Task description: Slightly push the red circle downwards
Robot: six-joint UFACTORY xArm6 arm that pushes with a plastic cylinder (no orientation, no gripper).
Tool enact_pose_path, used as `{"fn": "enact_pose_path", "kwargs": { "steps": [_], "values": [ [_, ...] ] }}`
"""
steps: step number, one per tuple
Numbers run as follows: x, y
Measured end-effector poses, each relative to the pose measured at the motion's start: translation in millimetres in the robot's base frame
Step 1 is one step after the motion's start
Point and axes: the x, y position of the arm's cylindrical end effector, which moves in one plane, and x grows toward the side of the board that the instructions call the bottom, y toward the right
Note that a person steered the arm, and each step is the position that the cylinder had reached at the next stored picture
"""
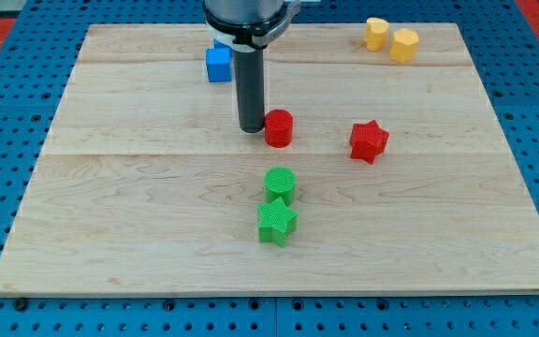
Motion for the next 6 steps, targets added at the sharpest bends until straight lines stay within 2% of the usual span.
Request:
{"fn": "enact_pose_path", "kwargs": {
  "steps": [1,2,3,4,6],
  "values": [
    [-29,12],
    [-30,63],
    [-22,36],
    [-45,2],
    [13,37]
  ]
}}
